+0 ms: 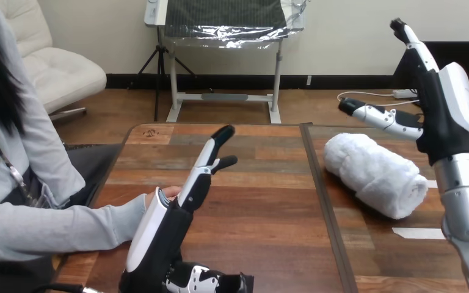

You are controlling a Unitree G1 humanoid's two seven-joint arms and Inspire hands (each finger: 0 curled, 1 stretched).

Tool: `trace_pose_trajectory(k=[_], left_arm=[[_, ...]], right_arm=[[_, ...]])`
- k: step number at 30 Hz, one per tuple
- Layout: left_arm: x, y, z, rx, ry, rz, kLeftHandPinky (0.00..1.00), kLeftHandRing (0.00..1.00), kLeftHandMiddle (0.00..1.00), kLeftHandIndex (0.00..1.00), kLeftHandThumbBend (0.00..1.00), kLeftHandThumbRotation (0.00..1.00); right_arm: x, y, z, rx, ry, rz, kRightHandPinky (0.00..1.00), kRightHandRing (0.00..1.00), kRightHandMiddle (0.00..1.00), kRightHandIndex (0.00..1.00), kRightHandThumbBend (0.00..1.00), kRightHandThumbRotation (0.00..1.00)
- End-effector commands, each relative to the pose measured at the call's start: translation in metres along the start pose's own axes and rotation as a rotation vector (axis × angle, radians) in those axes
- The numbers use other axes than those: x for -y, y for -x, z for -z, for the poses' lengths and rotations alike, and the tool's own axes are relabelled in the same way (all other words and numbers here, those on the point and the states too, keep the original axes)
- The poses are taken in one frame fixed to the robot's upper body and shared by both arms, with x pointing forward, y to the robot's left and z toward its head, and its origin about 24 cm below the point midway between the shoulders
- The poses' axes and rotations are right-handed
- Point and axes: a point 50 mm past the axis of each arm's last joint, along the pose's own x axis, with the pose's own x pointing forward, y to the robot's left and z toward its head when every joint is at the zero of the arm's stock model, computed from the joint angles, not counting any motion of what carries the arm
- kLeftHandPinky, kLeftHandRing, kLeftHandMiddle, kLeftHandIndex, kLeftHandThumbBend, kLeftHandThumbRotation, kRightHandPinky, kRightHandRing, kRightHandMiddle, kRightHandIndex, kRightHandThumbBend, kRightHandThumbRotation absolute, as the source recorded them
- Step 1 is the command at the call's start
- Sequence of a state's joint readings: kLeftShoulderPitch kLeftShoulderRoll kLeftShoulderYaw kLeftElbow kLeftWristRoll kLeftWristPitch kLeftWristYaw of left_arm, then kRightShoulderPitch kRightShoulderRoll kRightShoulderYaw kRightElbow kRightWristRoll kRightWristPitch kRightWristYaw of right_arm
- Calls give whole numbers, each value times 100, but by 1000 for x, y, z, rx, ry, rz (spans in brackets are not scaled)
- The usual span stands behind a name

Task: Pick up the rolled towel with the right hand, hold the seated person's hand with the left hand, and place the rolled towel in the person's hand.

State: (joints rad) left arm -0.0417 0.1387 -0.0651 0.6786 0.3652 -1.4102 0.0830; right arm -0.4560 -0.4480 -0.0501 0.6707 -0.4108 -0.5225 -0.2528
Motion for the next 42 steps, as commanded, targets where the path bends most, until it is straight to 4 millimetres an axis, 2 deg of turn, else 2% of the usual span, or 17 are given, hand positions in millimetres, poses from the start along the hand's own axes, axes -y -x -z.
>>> trace_pose_trajectory(k=[1,19,29,42], left_arm=[[-3,-13,0,58,2,-16,89,100,100,100,100,80],[-5,-15,-1,70,-3,-17,90,100,100,100,100,81],[-5,-15,-3,82,0,-18,90,100,100,100,100,81],[-6,-15,-4,93,-13,-18,89,100,100,100,100,80]], right_arm=[[14,-27,-10,49,39,55,86,96,94,93,100,66],[10,-45,14,-154,140,-17,86,96,93,93,100,66],[7,-42,29,-290,181,-87,86,96,93,93,100,64],[1,-34,44,-414,273,-188,85,96,93,94,100,68]])
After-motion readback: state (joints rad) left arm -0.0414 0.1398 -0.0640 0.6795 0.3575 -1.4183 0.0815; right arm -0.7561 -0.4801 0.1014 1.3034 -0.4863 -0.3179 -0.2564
